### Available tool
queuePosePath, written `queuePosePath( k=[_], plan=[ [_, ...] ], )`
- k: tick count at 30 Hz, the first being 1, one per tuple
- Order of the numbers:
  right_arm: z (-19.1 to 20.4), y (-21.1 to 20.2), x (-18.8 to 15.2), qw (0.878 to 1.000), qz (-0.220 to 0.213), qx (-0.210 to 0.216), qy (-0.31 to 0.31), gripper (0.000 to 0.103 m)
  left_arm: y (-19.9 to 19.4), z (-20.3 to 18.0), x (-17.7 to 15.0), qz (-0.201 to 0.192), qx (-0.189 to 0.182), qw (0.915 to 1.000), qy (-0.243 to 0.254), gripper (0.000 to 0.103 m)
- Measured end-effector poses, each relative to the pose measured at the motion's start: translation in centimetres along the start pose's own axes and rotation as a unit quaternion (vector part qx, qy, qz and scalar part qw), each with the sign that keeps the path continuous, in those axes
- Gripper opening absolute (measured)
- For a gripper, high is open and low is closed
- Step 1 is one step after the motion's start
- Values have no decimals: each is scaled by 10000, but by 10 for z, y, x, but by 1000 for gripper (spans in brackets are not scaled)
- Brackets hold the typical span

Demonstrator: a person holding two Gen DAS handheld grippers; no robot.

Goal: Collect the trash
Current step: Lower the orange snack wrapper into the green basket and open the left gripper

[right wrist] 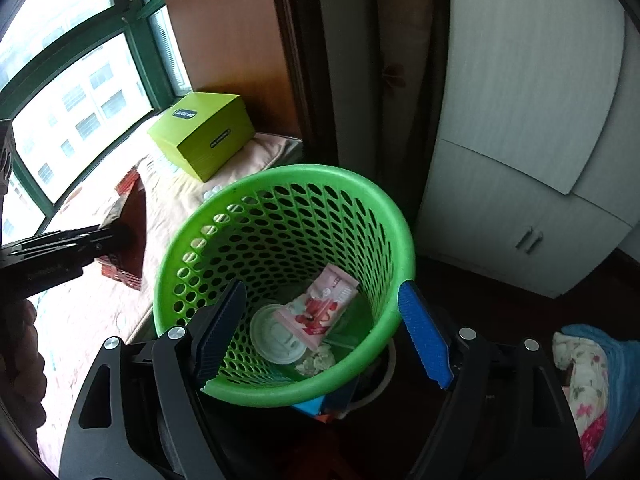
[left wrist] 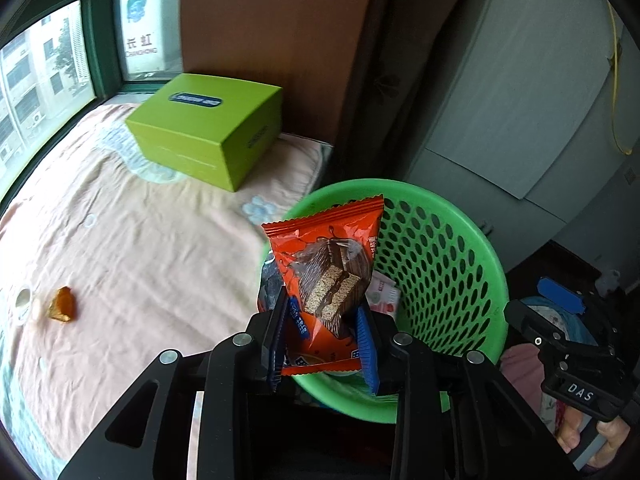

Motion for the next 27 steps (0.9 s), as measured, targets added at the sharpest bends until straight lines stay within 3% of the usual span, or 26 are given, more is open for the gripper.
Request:
queuePosePath(
  k=[7,9,11,19,27],
  plan=[
    [-8,0,-1,9999,-5,-47,89,78,13,-20,3,28,-182,9997,136,33],
    [-10,0,-2,9999,2,-62,111,78,16,-25,5,22,-229,9996,149,39],
    [-11,0,-3,9999,7,-75,130,78,18,-27,5,34,-238,9996,144,51],
    [-9,0,-3,9999,12,-26,117,78,18,-26,4,25,-209,9997,111,63],
    [9,3,-3,9999,28,142,-62,80,7,3,0,-37,130,9998,-125,76]
  ],
)
Point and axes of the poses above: each gripper's, at about its wrist camera, not at the fingertips, and y roughly the way its jaws point, z to its left, x to its top, the point moved 3 cm from there along y, roughly the way its jaws point, and after that the axes turned 5 degrees about -z, right-handed, at the moved point
